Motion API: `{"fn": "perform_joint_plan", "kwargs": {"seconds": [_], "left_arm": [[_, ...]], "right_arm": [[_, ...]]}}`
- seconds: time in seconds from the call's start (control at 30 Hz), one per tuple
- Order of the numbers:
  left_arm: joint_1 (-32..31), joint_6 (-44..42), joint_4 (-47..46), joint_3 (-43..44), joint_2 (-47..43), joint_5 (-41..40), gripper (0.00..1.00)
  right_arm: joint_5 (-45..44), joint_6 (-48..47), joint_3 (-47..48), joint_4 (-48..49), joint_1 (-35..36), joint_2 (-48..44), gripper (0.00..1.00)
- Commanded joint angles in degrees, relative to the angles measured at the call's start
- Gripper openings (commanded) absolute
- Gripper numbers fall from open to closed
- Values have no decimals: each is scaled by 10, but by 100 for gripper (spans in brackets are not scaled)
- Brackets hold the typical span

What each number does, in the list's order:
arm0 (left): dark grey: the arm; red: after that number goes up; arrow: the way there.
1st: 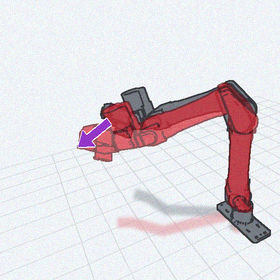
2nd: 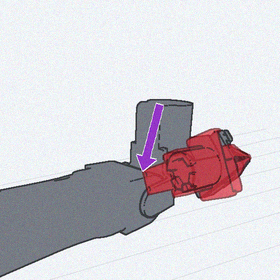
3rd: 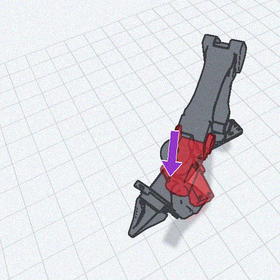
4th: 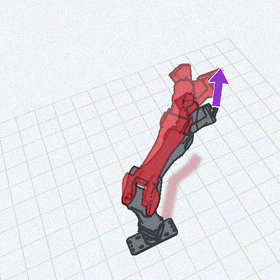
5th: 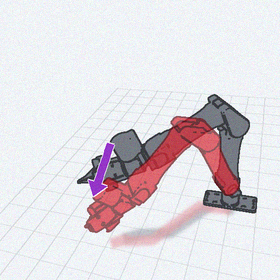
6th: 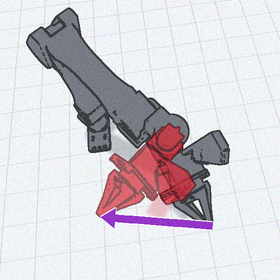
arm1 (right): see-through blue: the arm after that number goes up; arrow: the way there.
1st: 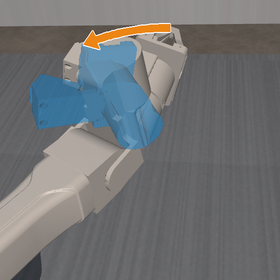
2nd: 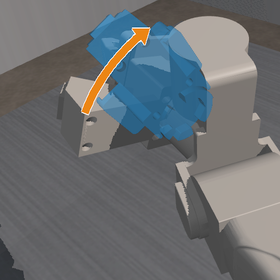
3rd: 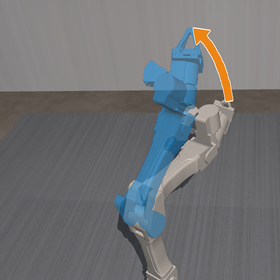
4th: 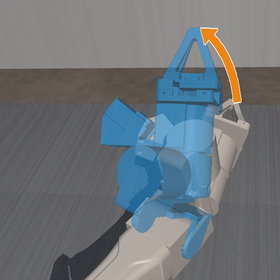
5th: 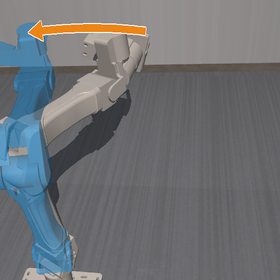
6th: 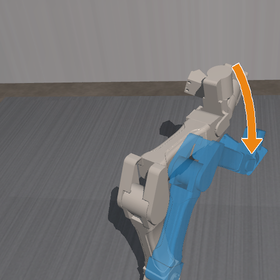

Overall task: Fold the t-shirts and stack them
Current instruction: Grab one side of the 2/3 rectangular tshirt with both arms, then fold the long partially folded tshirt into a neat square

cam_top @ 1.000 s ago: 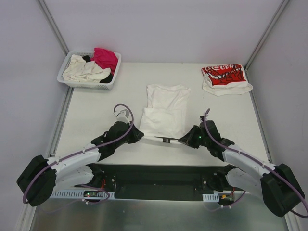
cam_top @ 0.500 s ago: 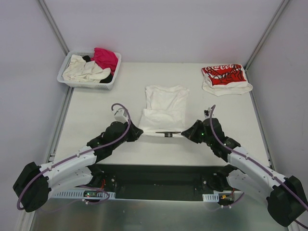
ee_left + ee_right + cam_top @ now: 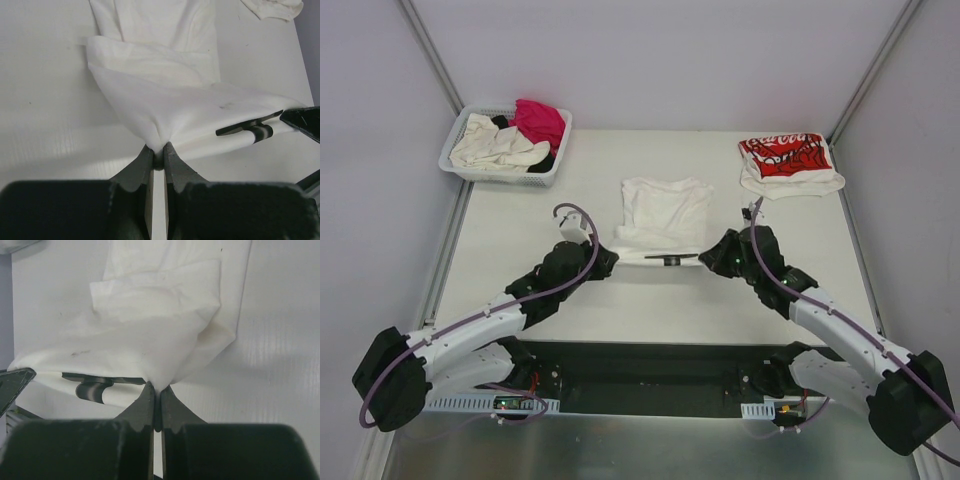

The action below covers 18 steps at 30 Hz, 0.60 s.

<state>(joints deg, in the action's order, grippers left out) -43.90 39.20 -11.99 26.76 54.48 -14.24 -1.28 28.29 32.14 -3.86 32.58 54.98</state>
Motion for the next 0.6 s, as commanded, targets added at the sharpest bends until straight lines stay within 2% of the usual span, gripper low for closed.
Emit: {"fn": "perform_joint_plan", "kwargs": {"seconds": [0.0, 0.2, 0.57], "left_arm": [[6, -52, -14, 36, 20, -86, 5], [16, -77, -40, 65, 62, -101, 6], [56, -94, -73, 114, 133, -81, 7]], "right_arm": [[-67, -53, 47, -15, -36, 21, 1], [-54, -76, 85, -6, -77, 69, 1], [-41, -85, 145, 13, -123, 139, 1]]}}
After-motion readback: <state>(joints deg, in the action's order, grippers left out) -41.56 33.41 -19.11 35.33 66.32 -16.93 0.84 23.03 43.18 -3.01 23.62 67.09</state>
